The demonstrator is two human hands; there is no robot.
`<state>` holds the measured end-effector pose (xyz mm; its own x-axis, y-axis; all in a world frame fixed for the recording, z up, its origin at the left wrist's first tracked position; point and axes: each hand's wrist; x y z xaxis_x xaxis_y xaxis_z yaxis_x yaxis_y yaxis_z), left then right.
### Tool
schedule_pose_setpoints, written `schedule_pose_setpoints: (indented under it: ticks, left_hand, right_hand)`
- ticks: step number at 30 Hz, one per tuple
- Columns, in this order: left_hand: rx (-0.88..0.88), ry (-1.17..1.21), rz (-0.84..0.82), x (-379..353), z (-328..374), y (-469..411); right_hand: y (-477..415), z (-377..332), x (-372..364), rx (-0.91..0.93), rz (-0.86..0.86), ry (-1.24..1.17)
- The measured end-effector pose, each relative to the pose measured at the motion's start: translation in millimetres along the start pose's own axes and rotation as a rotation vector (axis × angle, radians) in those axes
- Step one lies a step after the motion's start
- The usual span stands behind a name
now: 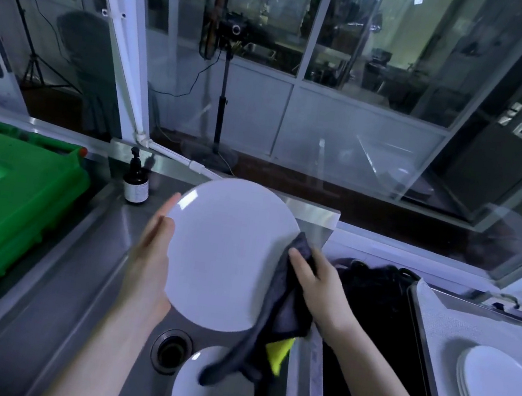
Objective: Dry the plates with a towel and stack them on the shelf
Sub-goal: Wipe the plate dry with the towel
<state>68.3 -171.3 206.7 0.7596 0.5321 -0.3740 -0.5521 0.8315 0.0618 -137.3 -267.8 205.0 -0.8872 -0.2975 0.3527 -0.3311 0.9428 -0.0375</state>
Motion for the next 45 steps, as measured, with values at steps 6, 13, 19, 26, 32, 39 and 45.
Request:
schedule_pose_setpoints:
  ticks: [6,13,19,26,32,39,45]
  left_hand:
    - [-0.088,-0.193,-0.089,7,12,-5]
    - [-0.196,-0.442,-0.346,4,16,2]
    - [-0.099,-0.197,-0.066,9,6,5]
    - [-0.091,-0.263,-0.076,18,6,-6]
    - [-0.118,-0.638,-0.503,15,14,-16]
    - [-0.047,-0.559,-0.213,11,8,-17]
    - [-0.111,-0.186,0.098,-1,-35,26]
  right_hand:
    - [-10,-19,-4,0.119,0.018,0.077]
    - [-32,-52,0,0.311,-0.148,0.171]
    - [-30,-36,1,0.150,-0.180,0.040]
    - [-2,-3,-14,0.018,-0.114,-0.316]
    - [-25,-38,2,0.304,-0.338,0.245]
    - [-19,-18,5,0.236,-0.195,0.084]
    - [3,14,-20,-0.051,0.199,-0.551]
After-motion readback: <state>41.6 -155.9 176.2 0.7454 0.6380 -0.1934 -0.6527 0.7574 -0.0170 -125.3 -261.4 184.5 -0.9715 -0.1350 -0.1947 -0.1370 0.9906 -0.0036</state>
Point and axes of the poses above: each hand's wrist, its own y-axis away from the middle knuckle, its own x-axis out of the back of the hand, z = x × y, and after that the axes turned 3 degrees about -z, right-handed
